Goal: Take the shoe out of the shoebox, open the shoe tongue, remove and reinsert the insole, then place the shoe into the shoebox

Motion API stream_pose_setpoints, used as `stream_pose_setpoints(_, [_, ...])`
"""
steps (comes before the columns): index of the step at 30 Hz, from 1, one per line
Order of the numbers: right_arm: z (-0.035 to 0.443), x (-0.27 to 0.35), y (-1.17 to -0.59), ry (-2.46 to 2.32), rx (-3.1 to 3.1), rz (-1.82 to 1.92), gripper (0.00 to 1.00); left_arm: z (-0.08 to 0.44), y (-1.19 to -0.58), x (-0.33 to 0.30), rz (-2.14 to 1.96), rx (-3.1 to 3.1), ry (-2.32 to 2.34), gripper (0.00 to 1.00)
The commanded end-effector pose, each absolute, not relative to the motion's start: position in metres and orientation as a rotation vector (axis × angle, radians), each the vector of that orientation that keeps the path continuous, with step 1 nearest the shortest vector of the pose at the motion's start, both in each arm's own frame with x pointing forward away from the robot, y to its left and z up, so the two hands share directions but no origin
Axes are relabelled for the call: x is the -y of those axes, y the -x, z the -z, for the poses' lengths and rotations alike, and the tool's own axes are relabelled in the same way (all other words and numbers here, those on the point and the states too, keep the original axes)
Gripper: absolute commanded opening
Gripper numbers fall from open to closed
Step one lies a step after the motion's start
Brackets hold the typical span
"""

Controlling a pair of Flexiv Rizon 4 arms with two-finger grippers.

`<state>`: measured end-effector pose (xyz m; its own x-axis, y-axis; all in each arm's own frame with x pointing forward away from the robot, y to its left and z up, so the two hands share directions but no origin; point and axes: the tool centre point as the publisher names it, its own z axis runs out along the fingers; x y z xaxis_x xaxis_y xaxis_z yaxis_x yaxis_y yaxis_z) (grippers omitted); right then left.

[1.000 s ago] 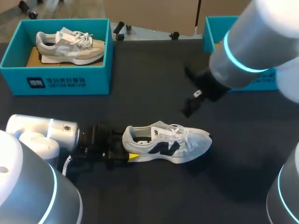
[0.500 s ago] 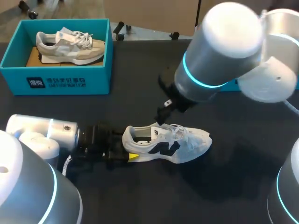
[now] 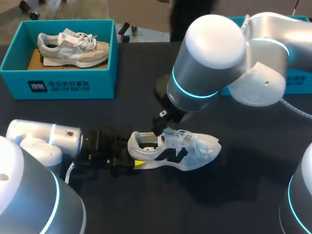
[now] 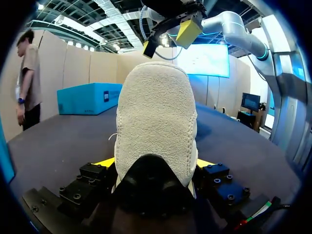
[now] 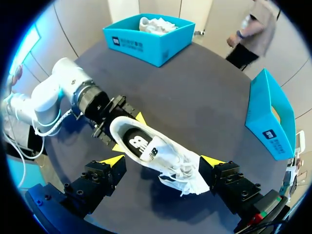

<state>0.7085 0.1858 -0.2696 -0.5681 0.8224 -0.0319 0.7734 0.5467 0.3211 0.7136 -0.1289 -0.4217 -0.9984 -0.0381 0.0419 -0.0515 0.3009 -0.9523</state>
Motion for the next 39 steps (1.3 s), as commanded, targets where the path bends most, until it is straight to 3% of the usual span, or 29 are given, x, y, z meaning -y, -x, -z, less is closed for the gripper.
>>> stream_pose_setpoints(1, [0.271,-0.186,-0.708,-1.358,-2.601,-0.408,1.00,0.421,-0.714,0.129,-1.843,2.525,-0.085,0.00])
stream_pose_setpoints(19, [0.264,-0.189,-0.712,-1.673,-2.277,-0.355,1.00,0.421,-0.714,0.129,-1.843,2.525,-0.085,0.00])
stream_pose_setpoints(39, [0.306,-0.205,-0.716,-1.951,-2.118,-0.168,1.00,0.421,-0.714,0.129,-1.843,2.525,-0.085,0.00])
